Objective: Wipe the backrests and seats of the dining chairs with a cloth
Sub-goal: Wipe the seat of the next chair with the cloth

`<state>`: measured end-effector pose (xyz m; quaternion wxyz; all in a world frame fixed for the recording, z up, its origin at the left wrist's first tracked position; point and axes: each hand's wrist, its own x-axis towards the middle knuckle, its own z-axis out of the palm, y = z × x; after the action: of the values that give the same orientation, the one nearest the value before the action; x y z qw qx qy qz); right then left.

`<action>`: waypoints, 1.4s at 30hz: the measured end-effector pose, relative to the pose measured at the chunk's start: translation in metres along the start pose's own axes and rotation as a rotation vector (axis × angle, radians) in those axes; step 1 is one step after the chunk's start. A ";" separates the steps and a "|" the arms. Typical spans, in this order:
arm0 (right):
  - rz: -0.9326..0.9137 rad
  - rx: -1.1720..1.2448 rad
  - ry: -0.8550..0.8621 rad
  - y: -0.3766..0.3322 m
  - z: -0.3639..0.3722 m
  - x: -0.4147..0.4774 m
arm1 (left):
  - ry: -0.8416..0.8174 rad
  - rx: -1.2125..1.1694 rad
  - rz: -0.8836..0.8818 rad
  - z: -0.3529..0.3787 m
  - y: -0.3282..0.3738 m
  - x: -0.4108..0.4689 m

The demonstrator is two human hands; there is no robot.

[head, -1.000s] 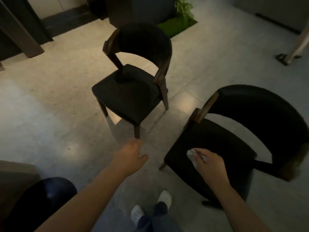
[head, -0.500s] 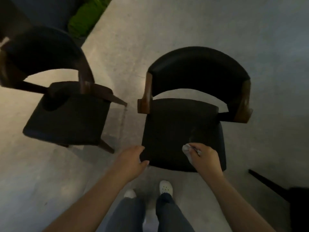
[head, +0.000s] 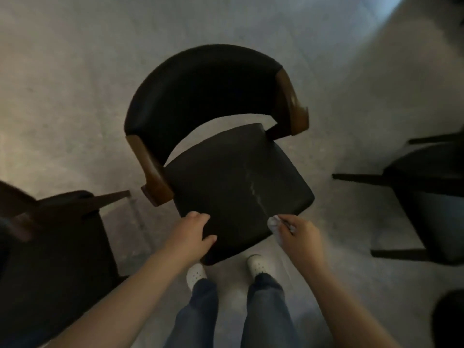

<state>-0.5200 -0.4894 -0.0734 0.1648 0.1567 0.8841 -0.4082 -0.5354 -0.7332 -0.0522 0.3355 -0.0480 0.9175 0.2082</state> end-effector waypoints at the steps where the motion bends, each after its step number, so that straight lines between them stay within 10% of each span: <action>1: 0.025 0.025 0.027 0.002 0.005 -0.004 | -0.010 0.027 0.018 -0.002 -0.002 0.007; 21: 0.224 0.202 0.137 0.058 0.031 0.075 | -0.053 0.190 0.085 0.030 0.024 0.163; 42: -0.095 0.041 0.083 0.046 0.089 0.273 | 0.043 0.245 0.155 0.035 -0.014 0.352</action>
<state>-0.7310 -0.4908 -0.2728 0.1052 0.1348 0.8880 -0.4270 -0.7824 -0.7129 -0.3049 0.3022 0.0600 0.9439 0.1191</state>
